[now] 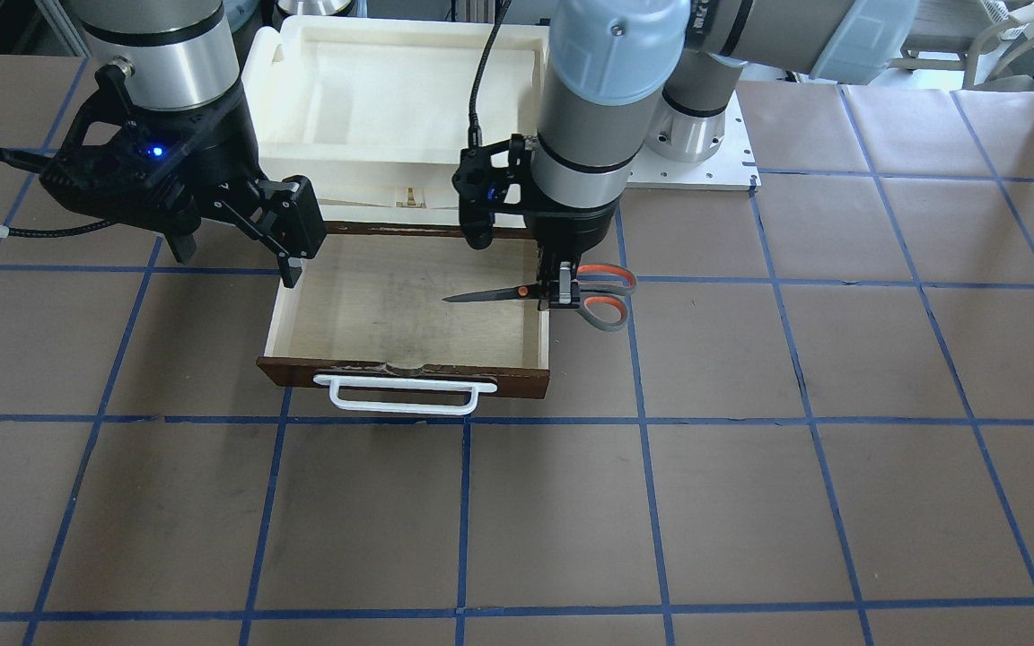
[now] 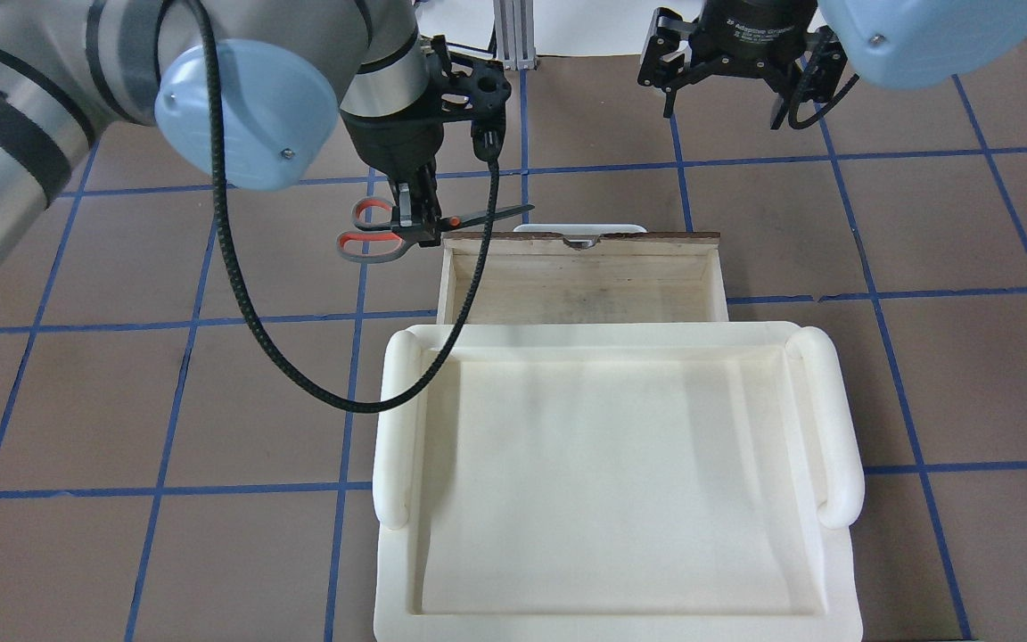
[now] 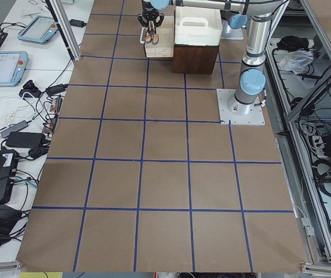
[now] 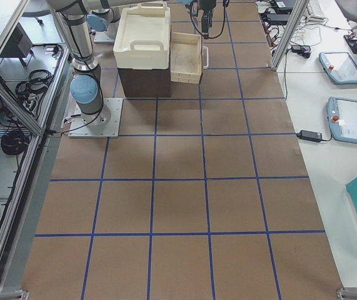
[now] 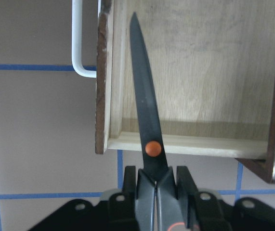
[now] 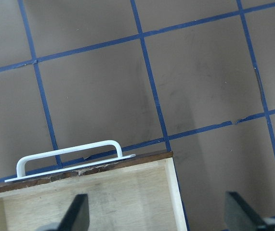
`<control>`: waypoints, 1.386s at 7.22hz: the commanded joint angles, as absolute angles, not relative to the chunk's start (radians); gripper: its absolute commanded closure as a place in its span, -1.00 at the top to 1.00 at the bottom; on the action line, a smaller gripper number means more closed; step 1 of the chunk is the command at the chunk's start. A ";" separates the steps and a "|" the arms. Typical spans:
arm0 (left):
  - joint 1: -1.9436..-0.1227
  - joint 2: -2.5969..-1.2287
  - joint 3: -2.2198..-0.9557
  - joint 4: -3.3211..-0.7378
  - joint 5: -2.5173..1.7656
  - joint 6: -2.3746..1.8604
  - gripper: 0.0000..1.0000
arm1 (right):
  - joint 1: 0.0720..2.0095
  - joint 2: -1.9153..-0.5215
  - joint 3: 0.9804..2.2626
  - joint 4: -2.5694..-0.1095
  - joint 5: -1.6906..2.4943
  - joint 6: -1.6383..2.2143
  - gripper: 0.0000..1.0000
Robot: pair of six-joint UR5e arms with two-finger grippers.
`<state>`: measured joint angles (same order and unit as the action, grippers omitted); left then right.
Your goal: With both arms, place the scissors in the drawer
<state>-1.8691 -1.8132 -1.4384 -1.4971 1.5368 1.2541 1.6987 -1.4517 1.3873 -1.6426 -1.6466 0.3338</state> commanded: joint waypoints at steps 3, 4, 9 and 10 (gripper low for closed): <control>-1.963 -1.887 -1.446 -1.437 1.540 1.135 -0.93 | 1.672 -1.483 1.394 -1.632 -1.586 0.174 1.00; -1.979 -1.907 -1.447 -1.407 1.539 1.118 -0.93 | 1.660 -1.485 1.394 -1.632 -1.566 0.161 1.00; -2.039 -1.936 -1.485 -1.361 1.542 1.052 -0.92 | 1.647 -1.512 1.394 -1.508 -1.546 0.150 1.00; -2.039 -1.934 -1.499 -1.353 1.542 1.052 -0.91 | 1.646 -1.516 1.394 -1.500 -1.554 0.153 1.00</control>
<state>-2.0359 -1.9349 -1.4811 -1.3606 1.5414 1.0556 1.6472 -1.5106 1.3944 -1.5228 -1.5448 0.1518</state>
